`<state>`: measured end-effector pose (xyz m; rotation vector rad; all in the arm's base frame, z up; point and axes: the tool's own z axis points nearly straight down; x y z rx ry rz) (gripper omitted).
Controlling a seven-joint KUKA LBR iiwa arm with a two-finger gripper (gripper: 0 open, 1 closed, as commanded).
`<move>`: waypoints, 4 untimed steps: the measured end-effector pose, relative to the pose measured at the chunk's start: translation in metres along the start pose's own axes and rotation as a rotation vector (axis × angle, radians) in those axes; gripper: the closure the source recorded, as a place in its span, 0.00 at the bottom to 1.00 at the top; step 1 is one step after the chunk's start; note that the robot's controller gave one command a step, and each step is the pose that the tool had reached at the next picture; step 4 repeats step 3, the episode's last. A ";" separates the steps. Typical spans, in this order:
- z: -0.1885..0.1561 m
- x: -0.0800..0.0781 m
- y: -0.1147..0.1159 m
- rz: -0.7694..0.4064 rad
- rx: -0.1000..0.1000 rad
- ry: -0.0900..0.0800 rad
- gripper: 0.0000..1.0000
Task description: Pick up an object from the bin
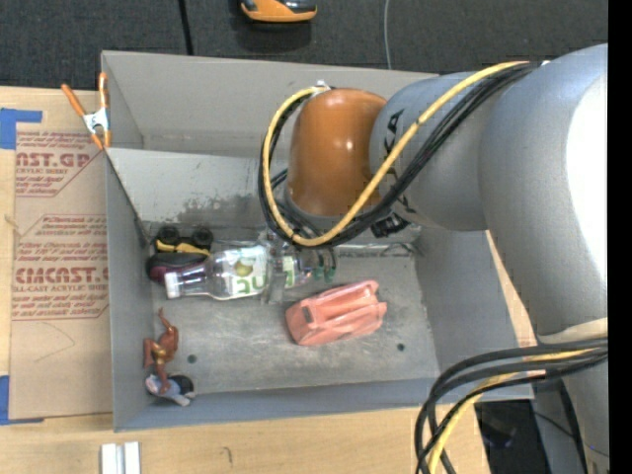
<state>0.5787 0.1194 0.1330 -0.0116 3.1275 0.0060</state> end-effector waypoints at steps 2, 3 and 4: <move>-0.066 0.014 0.007 0.003 0.001 0.006 1.00; -0.084 0.029 0.007 -0.005 0.004 0.018 1.00; -0.084 0.029 0.007 -0.005 0.004 0.018 1.00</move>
Offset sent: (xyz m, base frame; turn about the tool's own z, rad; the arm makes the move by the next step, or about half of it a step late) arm -0.0013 0.0166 0.0319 0.0231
